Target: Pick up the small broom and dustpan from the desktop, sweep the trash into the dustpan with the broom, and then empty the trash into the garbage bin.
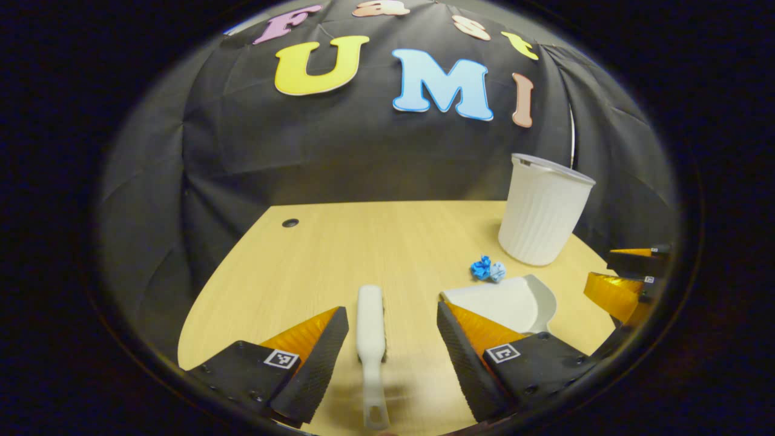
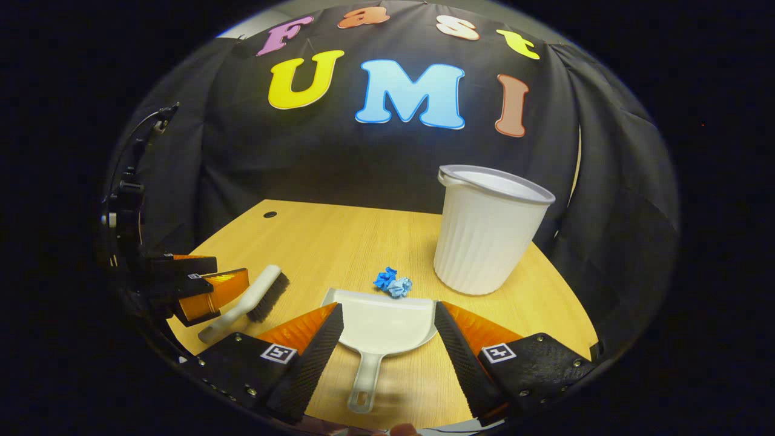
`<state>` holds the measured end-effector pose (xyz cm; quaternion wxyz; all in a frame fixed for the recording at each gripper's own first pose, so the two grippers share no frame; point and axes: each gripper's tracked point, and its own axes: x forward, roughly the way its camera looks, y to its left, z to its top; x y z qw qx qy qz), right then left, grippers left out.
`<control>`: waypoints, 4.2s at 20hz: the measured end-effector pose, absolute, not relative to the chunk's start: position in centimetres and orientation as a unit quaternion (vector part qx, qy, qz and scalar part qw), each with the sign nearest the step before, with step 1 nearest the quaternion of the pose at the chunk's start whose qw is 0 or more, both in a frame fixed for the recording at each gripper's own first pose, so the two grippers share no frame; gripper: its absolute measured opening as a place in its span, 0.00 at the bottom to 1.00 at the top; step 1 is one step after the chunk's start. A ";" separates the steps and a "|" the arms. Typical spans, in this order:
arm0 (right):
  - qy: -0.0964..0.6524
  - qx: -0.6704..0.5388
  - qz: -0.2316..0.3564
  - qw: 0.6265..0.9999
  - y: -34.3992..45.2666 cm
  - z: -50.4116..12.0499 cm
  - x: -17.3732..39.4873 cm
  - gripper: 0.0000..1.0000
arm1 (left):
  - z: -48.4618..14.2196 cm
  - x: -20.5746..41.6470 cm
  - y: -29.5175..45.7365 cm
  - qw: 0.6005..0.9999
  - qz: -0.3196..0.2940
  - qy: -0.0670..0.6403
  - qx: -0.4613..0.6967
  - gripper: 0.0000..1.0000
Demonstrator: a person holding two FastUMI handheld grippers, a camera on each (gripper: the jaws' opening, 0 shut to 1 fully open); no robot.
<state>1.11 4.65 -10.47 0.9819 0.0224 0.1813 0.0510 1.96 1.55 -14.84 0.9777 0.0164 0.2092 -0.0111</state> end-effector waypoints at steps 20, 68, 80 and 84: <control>0.434 0.032 0.050 0.899 8.2 -23.6 2.9 0.95 | -27.0 5.0 4.5 0.912 -0.039 0.407 0.021 0.98; 0.442 -0.095 0.214 0.866 -1.4 -24.4 3.8 0.28 | -26.2 21.0 -13.8 0.783 -0.358 0.460 0.216 0.51; 0.436 -0.080 0.210 0.871 -1.4 -23.1 4.4 0.28 | -24.9 13.1 -20.2 0.753 -0.424 0.476 0.165 0.49; 0.433 -0.074 0.206 0.874 -1.6 -23.0 4.4 0.28 | -24.5 12.3 -21.3 0.761 -0.420 0.468 0.160 0.49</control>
